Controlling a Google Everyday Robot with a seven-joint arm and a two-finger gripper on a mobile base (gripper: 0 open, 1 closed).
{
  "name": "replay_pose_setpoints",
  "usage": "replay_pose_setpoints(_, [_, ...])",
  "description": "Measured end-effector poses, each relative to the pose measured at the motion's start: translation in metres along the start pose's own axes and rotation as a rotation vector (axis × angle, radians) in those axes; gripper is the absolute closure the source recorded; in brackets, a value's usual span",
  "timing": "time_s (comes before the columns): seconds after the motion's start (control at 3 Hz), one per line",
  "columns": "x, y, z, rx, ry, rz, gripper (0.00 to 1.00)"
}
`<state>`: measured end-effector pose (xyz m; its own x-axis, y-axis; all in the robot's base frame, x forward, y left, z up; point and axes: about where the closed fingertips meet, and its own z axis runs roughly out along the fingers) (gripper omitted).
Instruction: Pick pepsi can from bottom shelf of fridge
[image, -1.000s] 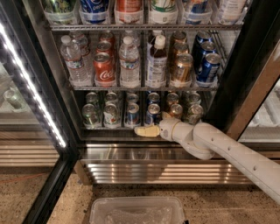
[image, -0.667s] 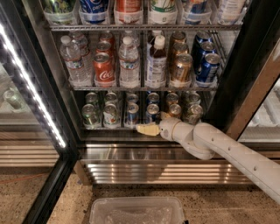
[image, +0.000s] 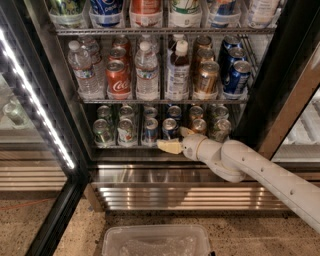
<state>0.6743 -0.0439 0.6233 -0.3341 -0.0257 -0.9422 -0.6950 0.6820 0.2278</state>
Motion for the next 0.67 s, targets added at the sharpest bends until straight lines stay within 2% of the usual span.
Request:
replay_pose_setpoints(0.33, [0.002,-0.0027,0.0019,0.003,0.001,-0.01,0.14])
replay_pose_setpoints(0.67, [0.0046,-0.005,0.0074,0.005,0.004,-0.026,0.13])
